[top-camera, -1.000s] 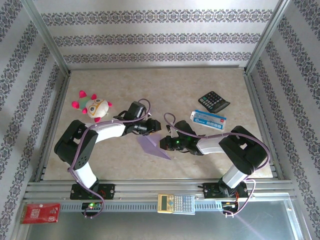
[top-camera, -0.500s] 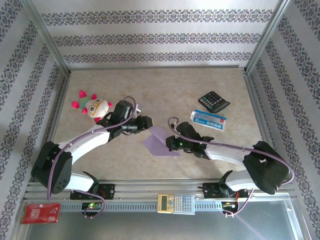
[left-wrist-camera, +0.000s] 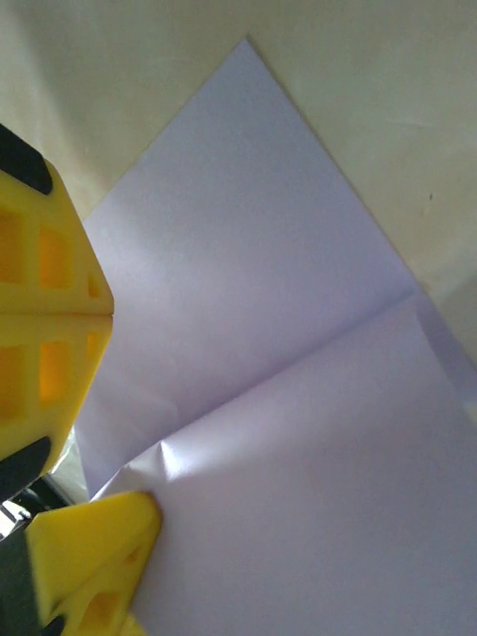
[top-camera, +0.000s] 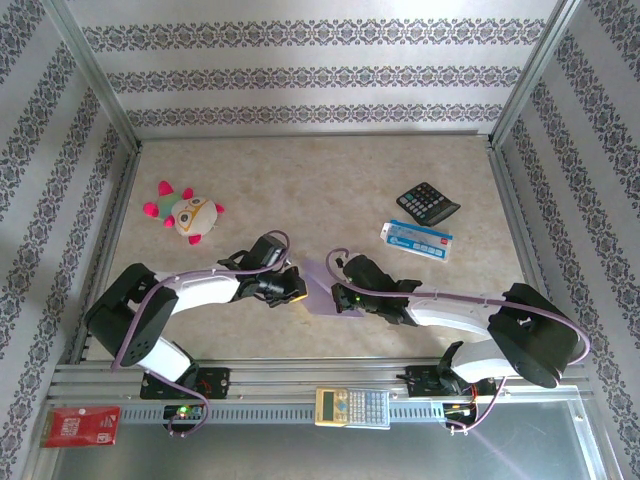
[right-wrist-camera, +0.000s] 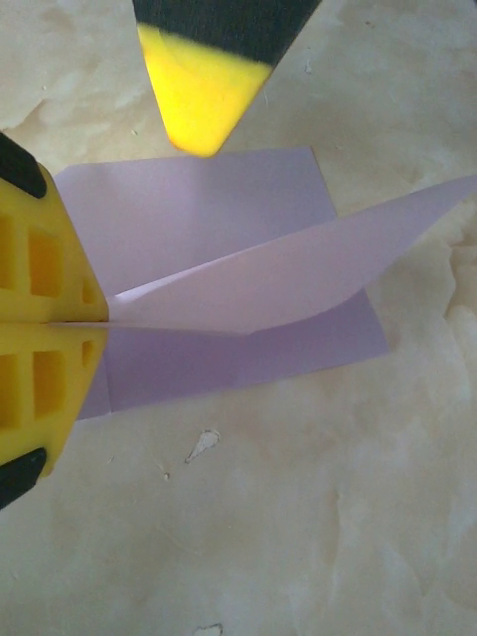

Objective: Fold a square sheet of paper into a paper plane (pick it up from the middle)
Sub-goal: Fourth fold the wing at the center of the table.

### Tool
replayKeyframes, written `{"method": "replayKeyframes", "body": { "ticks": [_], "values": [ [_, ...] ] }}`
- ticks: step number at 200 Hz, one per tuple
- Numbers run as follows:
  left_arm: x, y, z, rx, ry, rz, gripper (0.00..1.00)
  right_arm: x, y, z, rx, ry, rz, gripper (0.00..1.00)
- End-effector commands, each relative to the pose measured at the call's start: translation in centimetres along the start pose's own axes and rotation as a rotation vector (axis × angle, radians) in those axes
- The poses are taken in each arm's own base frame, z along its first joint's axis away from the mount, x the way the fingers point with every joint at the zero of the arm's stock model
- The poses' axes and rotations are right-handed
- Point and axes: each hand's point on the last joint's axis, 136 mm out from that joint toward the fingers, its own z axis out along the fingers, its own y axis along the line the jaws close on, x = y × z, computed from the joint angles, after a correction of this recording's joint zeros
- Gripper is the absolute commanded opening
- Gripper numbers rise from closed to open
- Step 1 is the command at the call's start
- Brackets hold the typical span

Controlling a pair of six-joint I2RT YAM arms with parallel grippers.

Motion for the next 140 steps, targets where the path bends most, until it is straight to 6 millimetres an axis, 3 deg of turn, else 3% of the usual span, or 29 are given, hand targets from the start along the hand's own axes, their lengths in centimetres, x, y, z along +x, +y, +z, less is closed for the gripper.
{"method": "replayKeyframes", "body": {
  "ticks": [1,47,140],
  "values": [
    [-0.9,-1.0,0.5,0.028,-0.033,0.022,0.03,0.7,-0.1,0.2,-0.001,0.000,0.020,0.02],
    [-1.0,0.1,1.6,-0.013,-0.014,0.029,0.03,1.4,0.3,0.5,-0.031,0.014,0.041,0.04],
    [-1.0,1.5,1.7,-0.067,-0.009,0.035,0.02,2.3,1.5,1.3,-0.101,0.050,0.058,0.08]
  ]
}}
